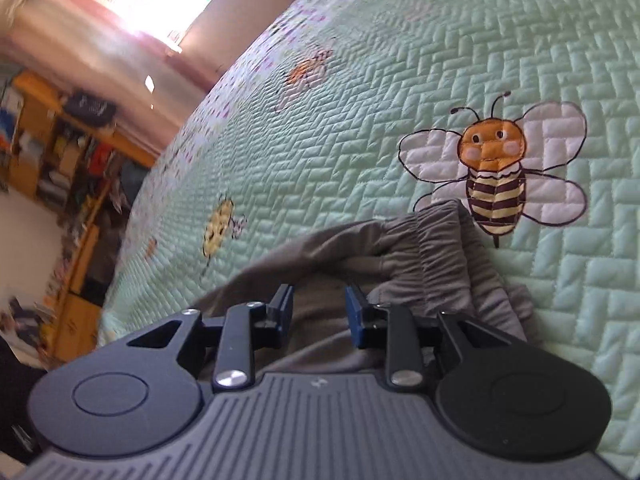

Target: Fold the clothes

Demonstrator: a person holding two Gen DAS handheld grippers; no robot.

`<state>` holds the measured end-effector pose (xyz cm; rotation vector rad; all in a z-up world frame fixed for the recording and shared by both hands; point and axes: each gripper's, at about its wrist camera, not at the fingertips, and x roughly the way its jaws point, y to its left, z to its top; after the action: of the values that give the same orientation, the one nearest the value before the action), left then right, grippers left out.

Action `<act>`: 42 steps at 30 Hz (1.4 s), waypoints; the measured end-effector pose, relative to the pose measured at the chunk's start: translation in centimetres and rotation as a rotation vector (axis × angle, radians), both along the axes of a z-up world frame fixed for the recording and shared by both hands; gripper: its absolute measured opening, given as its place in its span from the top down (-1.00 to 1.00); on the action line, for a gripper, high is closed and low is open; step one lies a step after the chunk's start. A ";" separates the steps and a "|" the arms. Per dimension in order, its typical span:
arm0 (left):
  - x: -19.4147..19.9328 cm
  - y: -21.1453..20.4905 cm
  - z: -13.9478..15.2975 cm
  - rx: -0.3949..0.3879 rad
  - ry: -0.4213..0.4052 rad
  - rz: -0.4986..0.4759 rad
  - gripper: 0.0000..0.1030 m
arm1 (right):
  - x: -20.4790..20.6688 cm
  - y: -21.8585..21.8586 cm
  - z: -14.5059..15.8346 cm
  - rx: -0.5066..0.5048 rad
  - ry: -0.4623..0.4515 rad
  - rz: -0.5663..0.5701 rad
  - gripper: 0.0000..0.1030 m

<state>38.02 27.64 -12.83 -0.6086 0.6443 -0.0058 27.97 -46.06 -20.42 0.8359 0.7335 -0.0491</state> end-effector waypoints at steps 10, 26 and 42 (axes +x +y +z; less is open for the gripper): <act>-0.6 -0.6 -4.8 0.036 0.047 0.074 -0.55 | -10.0 9.0 1.4 -0.197 -0.191 0.149 0.28; 2.6 -3.5 -8.8 -0.078 0.044 0.044 -0.73 | -12.4 12.5 -1.7 0.043 -0.208 0.225 0.11; 1.9 -4.9 -6.5 0.017 0.002 0.095 0.84 | -13.6 11.1 -2.1 0.041 -0.215 0.042 0.11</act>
<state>39.97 22.77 -19.30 -0.6223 0.6158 0.0890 14.39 -34.97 -22.51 0.8497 0.5506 0.0922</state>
